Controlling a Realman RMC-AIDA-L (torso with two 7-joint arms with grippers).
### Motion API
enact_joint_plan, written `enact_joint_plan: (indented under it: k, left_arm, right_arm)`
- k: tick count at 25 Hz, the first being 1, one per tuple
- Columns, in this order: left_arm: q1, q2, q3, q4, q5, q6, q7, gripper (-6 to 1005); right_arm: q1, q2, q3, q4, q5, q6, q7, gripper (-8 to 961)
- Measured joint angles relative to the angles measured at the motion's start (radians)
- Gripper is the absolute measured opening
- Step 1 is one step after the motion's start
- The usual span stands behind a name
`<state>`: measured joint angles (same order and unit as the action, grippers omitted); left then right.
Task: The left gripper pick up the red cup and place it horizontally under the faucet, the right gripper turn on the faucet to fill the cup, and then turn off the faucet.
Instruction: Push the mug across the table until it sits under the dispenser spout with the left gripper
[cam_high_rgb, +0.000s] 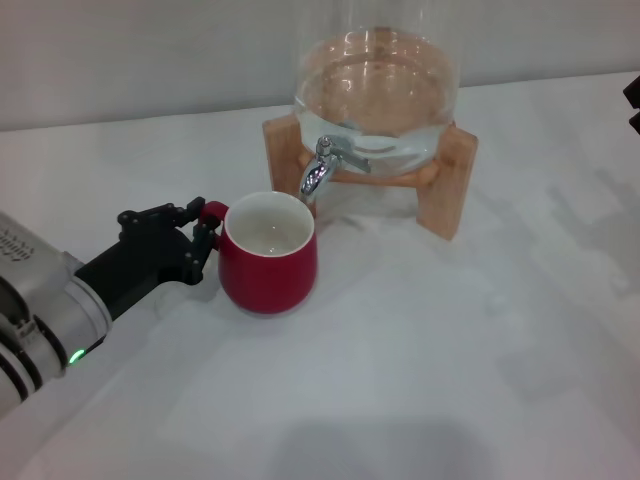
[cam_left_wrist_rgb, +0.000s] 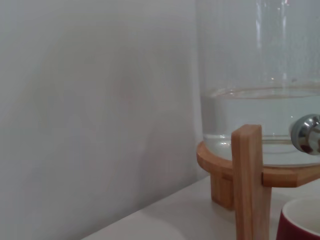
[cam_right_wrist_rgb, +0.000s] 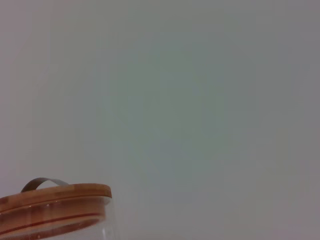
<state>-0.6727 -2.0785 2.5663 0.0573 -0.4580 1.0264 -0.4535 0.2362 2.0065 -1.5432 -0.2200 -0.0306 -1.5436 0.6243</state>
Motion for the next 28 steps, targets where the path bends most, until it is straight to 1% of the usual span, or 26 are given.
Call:
enact_joint_plan:
  k: [16, 28]
  left_arm:
    - [-0.044, -0.002, 0.000, 0.001, 0.054, -0.033, -0.004, 165]
    - [-0.072, -0.006, 0.002, 0.003, 0.085, -0.086, 0.001, 156]
  right_arm:
    - [-0.003, 0.000, -0.002, 0.001, 0.000, -0.013, 0.000, 857]
    - [-0.005, 0.000, -0.002, 0.001, 0.000, -0.023, 0.009, 857]
